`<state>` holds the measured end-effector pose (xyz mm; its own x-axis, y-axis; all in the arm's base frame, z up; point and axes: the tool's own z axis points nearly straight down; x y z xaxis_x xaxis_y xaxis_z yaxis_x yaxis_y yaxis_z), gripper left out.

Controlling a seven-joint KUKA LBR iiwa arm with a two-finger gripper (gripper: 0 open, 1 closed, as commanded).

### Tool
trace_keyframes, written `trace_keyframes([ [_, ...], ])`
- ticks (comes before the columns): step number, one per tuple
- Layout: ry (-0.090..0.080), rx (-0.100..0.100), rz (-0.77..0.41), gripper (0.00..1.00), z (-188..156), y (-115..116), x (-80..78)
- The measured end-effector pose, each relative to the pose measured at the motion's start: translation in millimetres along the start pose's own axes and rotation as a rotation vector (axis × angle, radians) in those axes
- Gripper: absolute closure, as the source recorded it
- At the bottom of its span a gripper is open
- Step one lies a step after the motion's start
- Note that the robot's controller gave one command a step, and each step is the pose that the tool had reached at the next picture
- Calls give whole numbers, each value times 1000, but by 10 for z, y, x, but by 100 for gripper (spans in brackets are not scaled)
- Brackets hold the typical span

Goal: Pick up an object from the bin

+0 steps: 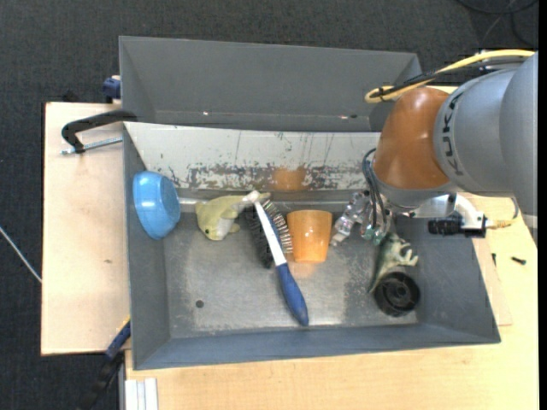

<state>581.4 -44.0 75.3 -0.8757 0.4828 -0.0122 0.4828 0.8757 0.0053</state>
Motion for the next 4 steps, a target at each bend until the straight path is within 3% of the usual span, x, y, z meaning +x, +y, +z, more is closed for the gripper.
trace_keyframes([
  [1,-1,-2,-22,100,-1211,58,8],
  [2,16,6,-151,100,-327,106,3],
  [3,-1,-2,-177,100,-1134,171,-6],
  [4,8,2,-177,100,-1083,161,11],
])
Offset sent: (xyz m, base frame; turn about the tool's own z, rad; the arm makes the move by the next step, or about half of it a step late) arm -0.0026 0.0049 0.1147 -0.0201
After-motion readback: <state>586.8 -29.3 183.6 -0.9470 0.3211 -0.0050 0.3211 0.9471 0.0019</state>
